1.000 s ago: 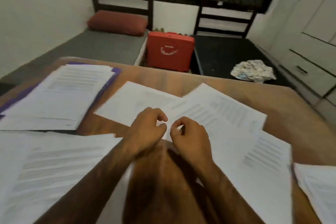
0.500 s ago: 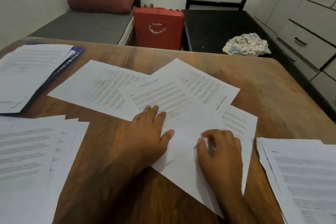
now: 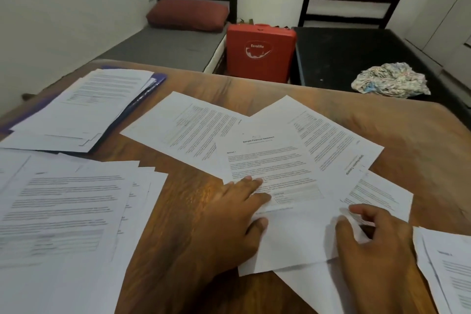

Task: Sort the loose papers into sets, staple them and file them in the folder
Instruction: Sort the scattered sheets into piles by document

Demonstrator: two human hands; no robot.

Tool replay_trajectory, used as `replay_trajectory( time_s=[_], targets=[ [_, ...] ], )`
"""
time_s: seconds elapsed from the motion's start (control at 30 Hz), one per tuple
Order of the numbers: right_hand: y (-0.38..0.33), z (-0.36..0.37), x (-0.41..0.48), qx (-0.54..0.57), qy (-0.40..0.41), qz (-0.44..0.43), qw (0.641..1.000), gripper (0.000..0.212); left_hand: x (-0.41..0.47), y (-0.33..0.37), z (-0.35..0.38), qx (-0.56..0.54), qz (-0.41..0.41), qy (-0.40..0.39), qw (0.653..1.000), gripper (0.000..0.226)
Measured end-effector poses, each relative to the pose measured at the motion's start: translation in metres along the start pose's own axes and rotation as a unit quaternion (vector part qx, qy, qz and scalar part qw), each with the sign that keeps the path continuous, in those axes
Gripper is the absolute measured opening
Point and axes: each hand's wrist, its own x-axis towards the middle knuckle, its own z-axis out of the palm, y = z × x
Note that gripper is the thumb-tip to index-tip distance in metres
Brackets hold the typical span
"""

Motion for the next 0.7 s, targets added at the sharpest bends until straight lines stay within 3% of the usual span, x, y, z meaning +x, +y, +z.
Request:
replay_trajectory(
  time_s=[0.37, 0.43, 0.5, 0.57, 0.63, 0.7],
  targets=[
    [-0.023, -0.008, 0.016, 0.082, -0.153, 0.079, 0.982, 0.051, -0.004, -0.009, 0.001, -0.068, 0.026, 0.025, 0.997, 0.051],
    [-0.021, -0.007, 0.020, 0.109, -0.202, 0.100, 0.968, 0.041, -0.003, -0.009, 0.000, -0.100, 0.011, 0.032, 0.994, 0.043],
    [-0.019, -0.007, 0.020, 0.116, -0.222, 0.102, 0.963, 0.027, -0.002, -0.006, -0.005, -0.166, -0.022, 0.059, 0.984, 0.035],
    [-0.016, -0.010, 0.017, 0.155, -0.221, 0.105, 0.957, 0.026, -0.001, -0.001, -0.020, -0.251, -0.098, 0.125, 0.955, 0.029],
    [-0.020, -0.014, 0.012, 0.253, -0.232, 0.123, 0.931, 0.031, -0.001, -0.003, -0.039, -0.263, -0.216, 0.168, 0.925, 0.035],
    [-0.024, -0.011, 0.006, 0.347, -0.247, 0.145, 0.893, 0.033, 0.000, -0.005, -0.059, -0.289, -0.305, 0.147, 0.895, 0.048]
  ],
)
